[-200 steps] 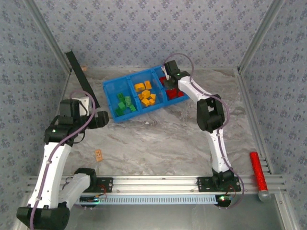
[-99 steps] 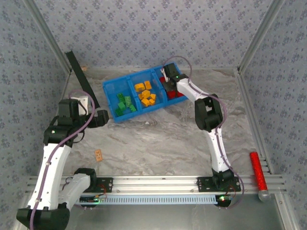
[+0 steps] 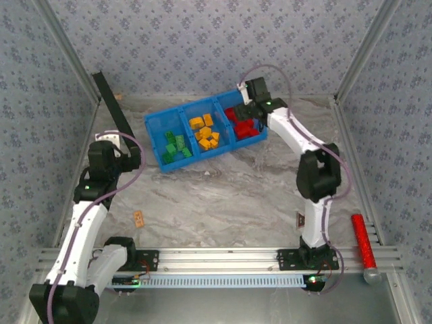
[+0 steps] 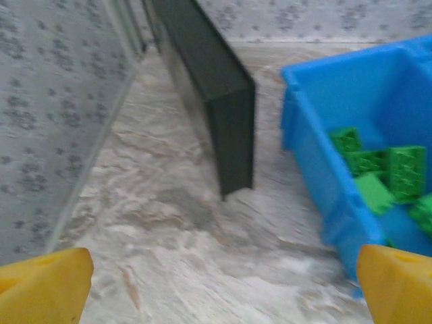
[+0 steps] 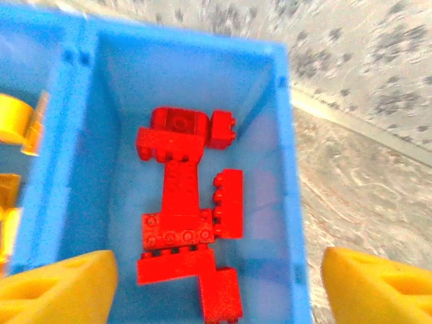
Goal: Sort the legos into containers by color
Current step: Reset both arms
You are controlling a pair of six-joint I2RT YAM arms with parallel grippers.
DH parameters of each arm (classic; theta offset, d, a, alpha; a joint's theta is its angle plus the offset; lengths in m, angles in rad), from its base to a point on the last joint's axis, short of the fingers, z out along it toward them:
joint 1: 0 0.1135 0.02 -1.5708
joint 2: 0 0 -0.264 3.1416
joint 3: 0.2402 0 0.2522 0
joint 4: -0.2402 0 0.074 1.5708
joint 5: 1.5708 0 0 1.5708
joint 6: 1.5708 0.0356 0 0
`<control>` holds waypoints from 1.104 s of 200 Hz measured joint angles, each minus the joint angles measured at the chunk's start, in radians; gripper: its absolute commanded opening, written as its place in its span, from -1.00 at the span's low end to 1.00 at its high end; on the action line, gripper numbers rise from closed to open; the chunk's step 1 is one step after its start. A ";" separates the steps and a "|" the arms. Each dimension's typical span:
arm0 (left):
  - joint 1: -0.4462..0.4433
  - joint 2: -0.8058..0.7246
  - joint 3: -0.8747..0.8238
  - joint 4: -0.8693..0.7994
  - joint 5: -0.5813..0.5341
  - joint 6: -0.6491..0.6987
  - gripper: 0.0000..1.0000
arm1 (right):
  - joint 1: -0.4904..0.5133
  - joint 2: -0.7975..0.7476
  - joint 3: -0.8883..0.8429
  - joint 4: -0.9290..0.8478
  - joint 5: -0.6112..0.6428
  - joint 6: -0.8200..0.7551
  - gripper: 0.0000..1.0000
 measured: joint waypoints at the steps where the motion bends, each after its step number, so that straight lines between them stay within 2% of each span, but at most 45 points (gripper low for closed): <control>1: 0.002 0.002 -0.002 0.005 -0.002 0.001 1.00 | -0.001 -0.006 -0.002 0.000 -0.001 0.003 0.89; 8: 0.018 0.019 -0.020 0.044 -0.018 0.012 1.00 | -0.006 -0.051 -0.019 0.002 -0.014 0.001 1.00; 40: 0.111 0.098 -0.144 0.255 -0.030 0.000 1.00 | -0.020 -0.199 -0.093 0.015 -0.058 0.000 1.00; 64: 0.147 0.244 -0.234 0.433 -0.016 -0.029 1.00 | -0.020 -0.271 -0.193 0.023 -0.072 0.025 1.00; 89: 0.145 0.390 -0.326 0.636 -0.005 -0.068 1.00 | -0.019 -0.361 -0.359 0.038 -0.058 0.063 1.00; 133: 0.126 0.502 -0.434 0.919 -0.008 -0.099 1.00 | -0.039 -0.645 -0.734 0.089 -0.081 0.159 0.99; 177: 0.029 0.647 -0.448 1.210 -0.012 -0.032 1.00 | -0.042 -0.872 -0.908 0.110 -0.066 0.237 1.00; 193: 0.018 0.685 -0.449 1.217 -0.001 -0.016 1.00 | -0.043 -0.966 -0.993 0.148 -0.032 0.241 0.99; 221: 0.061 0.690 -0.410 1.180 0.081 -0.002 1.00 | -0.052 -1.101 -1.183 0.253 0.065 0.237 1.00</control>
